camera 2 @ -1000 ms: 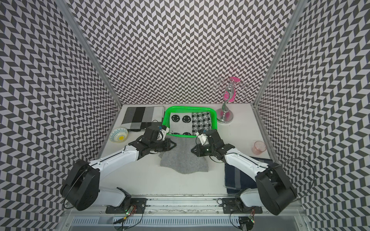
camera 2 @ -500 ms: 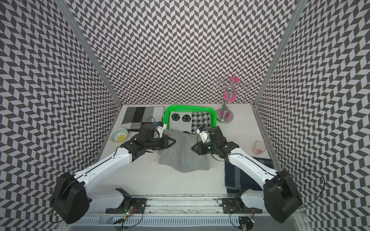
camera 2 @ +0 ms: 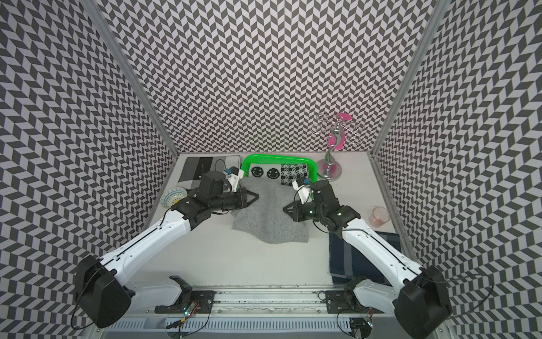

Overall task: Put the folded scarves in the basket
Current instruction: Place the scarf in the basket.

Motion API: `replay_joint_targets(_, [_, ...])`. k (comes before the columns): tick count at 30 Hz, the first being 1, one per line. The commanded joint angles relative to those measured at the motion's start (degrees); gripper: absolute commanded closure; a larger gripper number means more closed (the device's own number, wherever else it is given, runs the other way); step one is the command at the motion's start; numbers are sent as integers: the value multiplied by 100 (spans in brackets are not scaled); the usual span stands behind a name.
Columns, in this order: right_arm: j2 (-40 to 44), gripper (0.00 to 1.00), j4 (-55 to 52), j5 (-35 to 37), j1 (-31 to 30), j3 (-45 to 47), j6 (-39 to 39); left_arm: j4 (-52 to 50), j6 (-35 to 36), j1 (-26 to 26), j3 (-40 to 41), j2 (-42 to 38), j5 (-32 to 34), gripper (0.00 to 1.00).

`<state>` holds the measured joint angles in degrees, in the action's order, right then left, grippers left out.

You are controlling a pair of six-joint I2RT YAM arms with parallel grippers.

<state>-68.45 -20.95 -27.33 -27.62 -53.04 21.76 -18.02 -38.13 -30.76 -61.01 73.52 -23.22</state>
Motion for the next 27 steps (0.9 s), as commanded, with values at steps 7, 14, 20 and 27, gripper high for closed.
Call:
replay_joint_targets(7, [-1695, 100, 32, -270, 1149, -1934, -742, 506, 559, 513, -1296, 1442, -323, 100])
replay_joint_targets(14, [-3240, 100, -330, -477, 1533, -3214, -1137, 596, 880, 823, -2307, 2799, -393, 100])
replay_joint_targets(20, [-4016, 100, -264, -142, 1548, -3568, -1164, 599, 1111, 965, -3065, 3740, -357, 100])
replay_joint_targets(27, [-4587, 100, -307, 399, 1554, -4035, -1229, 330, 1381, 987, -3811, 4684, -144, 100])
